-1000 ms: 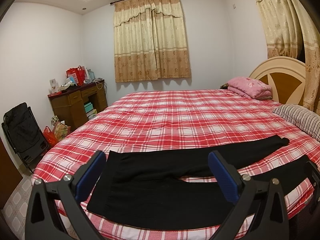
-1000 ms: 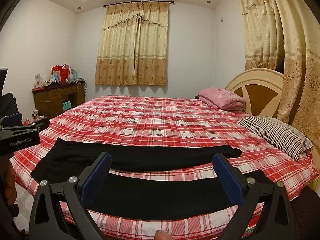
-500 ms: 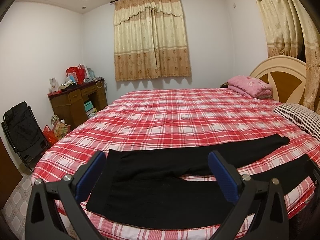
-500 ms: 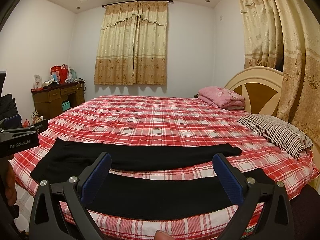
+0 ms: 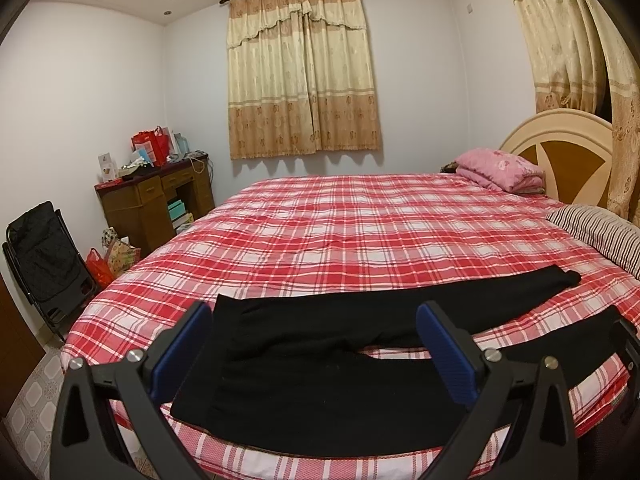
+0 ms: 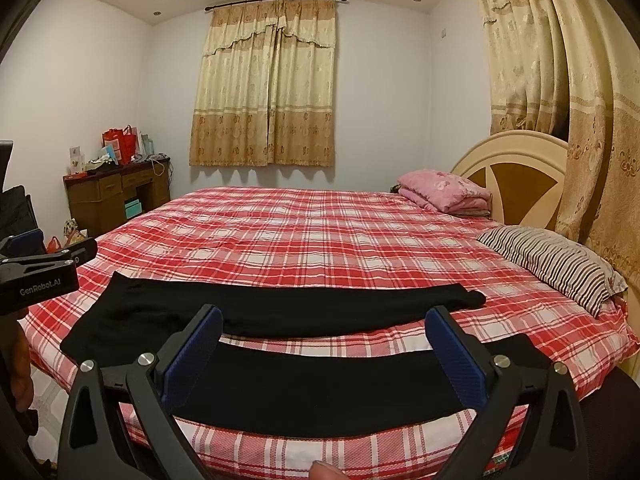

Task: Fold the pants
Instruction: 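Lower both tools onto the black pants and close them on its edge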

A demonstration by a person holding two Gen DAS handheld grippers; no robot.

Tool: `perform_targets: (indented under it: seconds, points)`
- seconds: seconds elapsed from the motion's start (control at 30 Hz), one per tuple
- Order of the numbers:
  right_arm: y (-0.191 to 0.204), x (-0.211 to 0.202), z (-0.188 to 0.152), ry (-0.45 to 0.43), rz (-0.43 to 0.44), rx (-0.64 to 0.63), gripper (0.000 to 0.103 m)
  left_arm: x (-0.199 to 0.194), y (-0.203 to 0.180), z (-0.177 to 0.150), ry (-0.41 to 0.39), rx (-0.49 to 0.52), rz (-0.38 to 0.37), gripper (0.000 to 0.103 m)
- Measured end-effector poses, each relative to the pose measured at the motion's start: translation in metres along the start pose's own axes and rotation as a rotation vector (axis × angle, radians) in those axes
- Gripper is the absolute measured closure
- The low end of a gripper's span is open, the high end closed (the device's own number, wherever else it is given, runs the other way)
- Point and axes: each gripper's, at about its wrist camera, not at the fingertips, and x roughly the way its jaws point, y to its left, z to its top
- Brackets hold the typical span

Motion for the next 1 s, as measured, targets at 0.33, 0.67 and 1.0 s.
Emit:
perform_targets:
  seconds: [0.33,0.67,1.0]
  points:
    - [-0.003,0.022,-0.013,0.056,-0.007,-0.002,0.001,0.047,-0.001,-0.015,0.08,0.041,-0.004,0.0]
    - [-0.019,0.079,-0.045,0.197,0.022,0.046,0.001,0.198,0.106,-0.02,0.23,0.034,0.175,0.015]
    - [-0.045,0.133,-0.071,0.32,-0.015,0.074,0.001,0.3,0.154,-0.034,0.435,0.028,0.088,0.039]
